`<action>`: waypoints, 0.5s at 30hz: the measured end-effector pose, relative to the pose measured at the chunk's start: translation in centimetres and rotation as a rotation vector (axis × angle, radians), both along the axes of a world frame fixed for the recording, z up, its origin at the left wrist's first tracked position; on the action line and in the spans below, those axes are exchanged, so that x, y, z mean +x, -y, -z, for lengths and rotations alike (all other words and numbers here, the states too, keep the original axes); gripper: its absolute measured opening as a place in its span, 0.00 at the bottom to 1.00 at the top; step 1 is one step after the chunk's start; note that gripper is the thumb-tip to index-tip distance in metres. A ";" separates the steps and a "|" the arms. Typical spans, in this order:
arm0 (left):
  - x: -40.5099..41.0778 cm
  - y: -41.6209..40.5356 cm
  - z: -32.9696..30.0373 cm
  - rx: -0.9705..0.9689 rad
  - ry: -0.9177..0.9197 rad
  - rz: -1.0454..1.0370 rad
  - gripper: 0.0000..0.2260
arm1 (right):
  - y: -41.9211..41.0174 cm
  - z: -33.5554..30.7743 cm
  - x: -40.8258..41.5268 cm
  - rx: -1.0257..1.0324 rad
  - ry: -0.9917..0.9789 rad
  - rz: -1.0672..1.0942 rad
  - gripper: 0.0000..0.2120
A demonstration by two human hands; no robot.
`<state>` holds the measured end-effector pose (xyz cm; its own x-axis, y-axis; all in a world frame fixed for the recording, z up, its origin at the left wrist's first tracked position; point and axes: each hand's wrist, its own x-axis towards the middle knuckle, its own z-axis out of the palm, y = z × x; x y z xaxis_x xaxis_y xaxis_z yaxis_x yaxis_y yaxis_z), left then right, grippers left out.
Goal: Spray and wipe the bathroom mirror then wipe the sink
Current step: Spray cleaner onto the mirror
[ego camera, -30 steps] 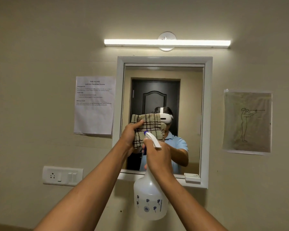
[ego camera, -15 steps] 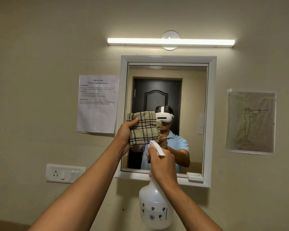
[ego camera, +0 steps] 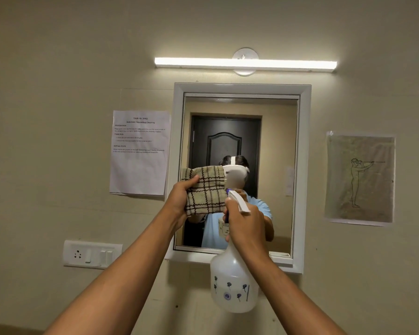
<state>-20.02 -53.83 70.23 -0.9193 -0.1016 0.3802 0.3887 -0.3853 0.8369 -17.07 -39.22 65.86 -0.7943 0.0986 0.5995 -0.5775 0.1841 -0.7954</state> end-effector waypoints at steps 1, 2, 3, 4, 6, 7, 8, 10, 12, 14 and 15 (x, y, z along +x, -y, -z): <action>0.2 -0.2 0.0 -0.019 0.004 -0.003 0.13 | 0.3 -0.3 0.0 0.005 0.004 -0.019 0.14; 0.1 -0.1 0.1 -0.024 0.003 0.014 0.13 | 0.5 -0.5 0.2 0.030 -0.022 -0.020 0.13; 0.1 -0.3 0.1 -0.023 0.008 0.023 0.13 | 0.7 -0.7 0.4 0.061 -0.065 -0.013 0.13; 0.3 -0.4 0.1 -0.027 0.010 0.036 0.13 | 0.9 -0.8 0.7 0.083 -0.101 -0.007 0.13; 0.1 -0.4 0.1 -0.034 0.011 0.037 0.13 | 1.3 -0.8 1.0 0.090 -0.110 -0.023 0.15; 0.1 -0.4 0.1 -0.036 0.010 0.033 0.13 | 1.5 -0.8 1.1 0.080 -0.103 -0.034 0.15; 0.3 -0.4 0.1 -0.039 0.008 0.043 0.13 | 1.5 -0.8 1.2 0.069 -0.108 -0.034 0.15; 0.3 -0.2 0.1 -0.027 0.007 0.034 0.13 | 1.1 -0.8 0.9 0.074 -0.113 0.007 0.15; 0.3 0.2 0.0 -0.027 0.001 0.009 0.13 | 0.5 -0.9 0.6 0.078 -0.097 0.051 0.15; 0.4 0.5 -0.1 -0.021 -0.013 -0.010 0.13 | 0.2 -0.6 0.2 0.047 -0.061 0.059 0.15; 0.3 0.7 -0.1 -0.011 -0.016 -0.017 0.12 | 0.1 -0.4 0.0 0.022 -0.039 0.058 0.14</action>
<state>-19.70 -54.51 70.32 -0.9115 -0.1126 0.3956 0.4080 -0.3696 0.8348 -17.07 -39.34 66.29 -0.7636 0.1302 0.6324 -0.5958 0.2354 -0.7679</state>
